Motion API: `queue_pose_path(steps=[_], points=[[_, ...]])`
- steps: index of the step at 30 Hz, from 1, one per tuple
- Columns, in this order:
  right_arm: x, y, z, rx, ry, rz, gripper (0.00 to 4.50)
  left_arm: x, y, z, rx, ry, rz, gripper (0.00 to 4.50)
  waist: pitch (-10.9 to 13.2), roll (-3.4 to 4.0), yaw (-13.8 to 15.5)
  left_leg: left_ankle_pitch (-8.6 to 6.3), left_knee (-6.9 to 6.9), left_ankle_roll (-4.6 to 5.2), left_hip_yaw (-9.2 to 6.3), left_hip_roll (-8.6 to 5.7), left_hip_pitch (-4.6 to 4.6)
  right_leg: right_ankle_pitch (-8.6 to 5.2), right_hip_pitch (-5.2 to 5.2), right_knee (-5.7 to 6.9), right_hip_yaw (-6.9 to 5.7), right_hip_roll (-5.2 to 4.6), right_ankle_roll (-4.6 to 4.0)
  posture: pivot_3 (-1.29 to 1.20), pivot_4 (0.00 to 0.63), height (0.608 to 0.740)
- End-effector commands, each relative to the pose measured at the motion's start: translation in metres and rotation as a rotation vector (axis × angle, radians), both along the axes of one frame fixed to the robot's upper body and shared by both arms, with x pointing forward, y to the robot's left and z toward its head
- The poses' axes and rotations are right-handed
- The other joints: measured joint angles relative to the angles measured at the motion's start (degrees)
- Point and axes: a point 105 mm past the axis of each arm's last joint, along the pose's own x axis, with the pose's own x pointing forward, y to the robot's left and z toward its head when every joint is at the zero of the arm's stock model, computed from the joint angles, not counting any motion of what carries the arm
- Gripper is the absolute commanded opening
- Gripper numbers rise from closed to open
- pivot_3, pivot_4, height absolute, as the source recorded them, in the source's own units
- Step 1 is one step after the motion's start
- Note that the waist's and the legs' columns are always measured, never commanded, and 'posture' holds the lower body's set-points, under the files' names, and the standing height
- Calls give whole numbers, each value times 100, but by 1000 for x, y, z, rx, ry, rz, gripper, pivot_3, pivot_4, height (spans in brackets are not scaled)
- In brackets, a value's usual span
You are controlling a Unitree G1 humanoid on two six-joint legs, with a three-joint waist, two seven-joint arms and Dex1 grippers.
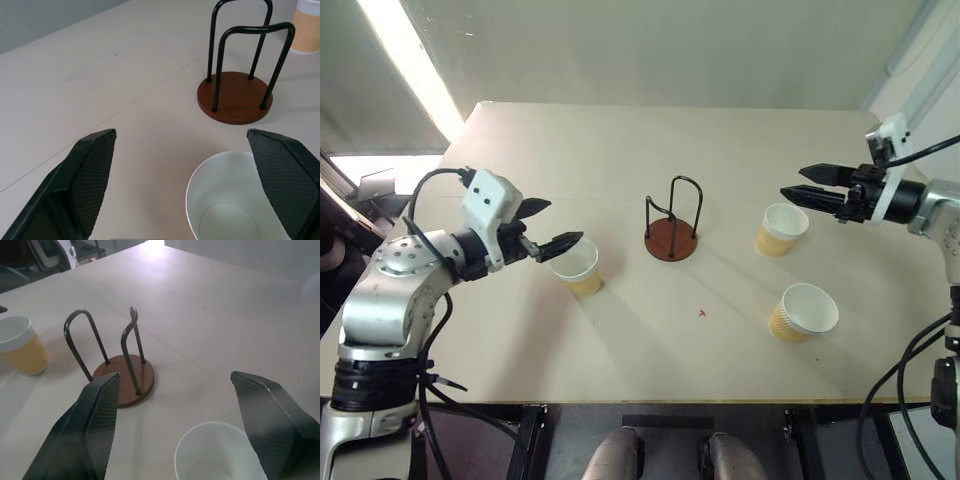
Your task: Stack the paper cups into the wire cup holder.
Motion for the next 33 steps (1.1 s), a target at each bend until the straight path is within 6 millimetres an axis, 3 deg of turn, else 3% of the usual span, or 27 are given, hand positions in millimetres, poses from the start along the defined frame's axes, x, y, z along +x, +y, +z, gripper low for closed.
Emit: queue_pose_path(steps=[1,7,18,33], points=[[-12,8,17,-29,-41,62,3633,-1,-4,11,6,-35,-27,4500,0,0,0,0,0,0,0,0,0,0,0,0,0,0,0,0,150,740],[-34,28,10,-80,23,198,3633,1,-7,10,16,-22,-60,4500,0,0,-3,-1,-2,-1,2,1,1,-1,-1,-1,1,1,-2,0,150,740],[-44,62,-3,-49,53,273,3633,5,-17,7,23,-11,-100,4500,0,0,-13,0,0,-1,2,2,2,-1,-1,-2,1,2,-2,0,150,740],[-23,109,-26,-67,49,250,3633,5,-11,10,37,-20,-88,4500,0,-1,-55,0,4,0,2,3,4,-1,-3,-7,2,3,-2,0,150,740]])
